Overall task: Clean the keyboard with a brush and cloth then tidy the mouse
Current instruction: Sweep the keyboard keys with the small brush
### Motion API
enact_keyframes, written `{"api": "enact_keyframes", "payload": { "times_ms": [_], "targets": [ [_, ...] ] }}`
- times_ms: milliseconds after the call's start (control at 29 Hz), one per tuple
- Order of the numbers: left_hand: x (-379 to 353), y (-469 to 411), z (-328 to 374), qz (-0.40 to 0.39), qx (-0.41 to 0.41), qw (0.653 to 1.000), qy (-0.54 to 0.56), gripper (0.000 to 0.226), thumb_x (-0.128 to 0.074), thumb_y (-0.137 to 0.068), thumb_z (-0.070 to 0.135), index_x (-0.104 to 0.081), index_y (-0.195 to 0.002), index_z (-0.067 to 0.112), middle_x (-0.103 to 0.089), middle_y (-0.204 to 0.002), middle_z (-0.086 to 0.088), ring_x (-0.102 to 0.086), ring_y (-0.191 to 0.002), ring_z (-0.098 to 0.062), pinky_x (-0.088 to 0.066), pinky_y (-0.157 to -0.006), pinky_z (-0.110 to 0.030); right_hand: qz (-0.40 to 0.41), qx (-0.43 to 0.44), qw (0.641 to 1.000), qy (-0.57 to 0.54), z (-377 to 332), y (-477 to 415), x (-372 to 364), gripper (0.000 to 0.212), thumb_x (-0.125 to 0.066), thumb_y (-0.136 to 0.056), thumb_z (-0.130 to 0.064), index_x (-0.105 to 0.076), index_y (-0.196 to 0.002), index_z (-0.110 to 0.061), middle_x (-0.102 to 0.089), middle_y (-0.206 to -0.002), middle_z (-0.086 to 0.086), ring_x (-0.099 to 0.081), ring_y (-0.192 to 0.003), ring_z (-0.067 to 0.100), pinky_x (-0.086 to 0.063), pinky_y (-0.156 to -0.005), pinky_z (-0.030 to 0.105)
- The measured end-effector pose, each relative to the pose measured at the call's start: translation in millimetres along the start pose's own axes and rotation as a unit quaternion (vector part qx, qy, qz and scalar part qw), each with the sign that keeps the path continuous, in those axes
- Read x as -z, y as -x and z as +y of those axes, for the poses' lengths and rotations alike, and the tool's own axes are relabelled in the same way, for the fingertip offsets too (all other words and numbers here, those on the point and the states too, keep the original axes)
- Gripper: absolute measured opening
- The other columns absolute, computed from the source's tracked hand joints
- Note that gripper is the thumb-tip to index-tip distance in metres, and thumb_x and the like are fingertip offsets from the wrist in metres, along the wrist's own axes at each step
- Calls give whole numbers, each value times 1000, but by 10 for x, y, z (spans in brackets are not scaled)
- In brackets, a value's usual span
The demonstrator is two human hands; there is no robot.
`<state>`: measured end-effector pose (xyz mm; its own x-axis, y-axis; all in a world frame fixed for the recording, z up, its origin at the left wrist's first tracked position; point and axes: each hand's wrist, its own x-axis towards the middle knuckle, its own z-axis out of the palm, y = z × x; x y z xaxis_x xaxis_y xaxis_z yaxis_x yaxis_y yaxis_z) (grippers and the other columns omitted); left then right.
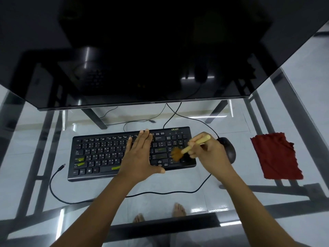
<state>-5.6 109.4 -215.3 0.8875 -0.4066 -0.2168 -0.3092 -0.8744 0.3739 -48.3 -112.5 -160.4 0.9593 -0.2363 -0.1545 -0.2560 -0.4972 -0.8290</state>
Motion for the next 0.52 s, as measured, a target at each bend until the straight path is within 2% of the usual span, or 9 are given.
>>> {"api": "enact_keyframes", "payload": {
  "times_ms": [69,138,207,241,310,379,414,517],
  "targets": [
    [-9,3,-6,4,3,1000,-1,126,-67,-60,76,-5,-153,18,8,-161,5,16,-145,-8,14,-116,-38,86,23,995,34,-43,-51,-24,13,-61,-93,-11,-60,-87,-23,-70,-87,-2,-67,-79,8,-53,-72,18],
    [-12,9,-9,5,1,1000,-3,126,-66,-60,76,-4,-153,18,10,-161,6,17,-145,-8,14,-117,-38,130,28,991,-14,-81,-76,-21,12,-59,-94,-12,-60,-90,-23,-69,-94,1,-68,-83,10,-53,-75,17],
    [-11,13,-15,2,-2,1000,-3,126,-66,-61,77,-3,-153,18,11,-160,6,18,-145,-8,13,-118,-39,69,5,992,-101,-110,-101,-70,8,-54,-97,-13,-61,-94,-14,-71,-95,10,-71,-81,17,-57,-75,25],
    [-15,14,-18,3,-3,1000,-2,126,-65,-61,77,-3,-153,18,11,-160,6,18,-145,-8,12,-118,-40,45,-6,994,-102,-122,-100,-98,9,-53,-98,-14,-61,-94,-12,-71,-95,12,-71,-79,18,-57,-73,26],
    [-24,14,-23,5,-2,1000,0,125,-65,-61,77,-2,-153,19,12,-160,6,19,-144,-8,11,-118,-40,71,6,997,-29,-118,-88,-145,12,-54,-98,-16,-58,-91,-25,-71,-93,7,-71,-79,15,-55,-73,20],
    [-29,11,-37,5,-4,1000,0,126,-64,-62,77,0,-153,19,13,-160,6,19,-144,-8,11,-118,-41,141,32,989,-12,-158,-94,-139,23,-55,-97,-16,-54,-90,-38,-69,-95,0,-69,-88,15,-53,-78,24],
    [-24,12,-54,1,-10,1000,0,126,-65,-63,76,1,-153,19,14,-160,6,20,-144,-8,11,-118,-41,140,54,989,-13,-140,-82,-152,21,-55,-97,-16,-56,-91,-36,-69,-95,-1,-69,-89,16,-54,-81,27],
    [18,27,-130,-18,-36,999,-3,126,-66,-67,72,8,-152,18,18,-159,5,22,-143,-8,12,-118,-41,53,57,997,0,-154,-96,-228,10,-54,-97,-14,-61,-93,-20,-71,-94,-1,-70,-85,11,-56,-84,33]
  ]
}}
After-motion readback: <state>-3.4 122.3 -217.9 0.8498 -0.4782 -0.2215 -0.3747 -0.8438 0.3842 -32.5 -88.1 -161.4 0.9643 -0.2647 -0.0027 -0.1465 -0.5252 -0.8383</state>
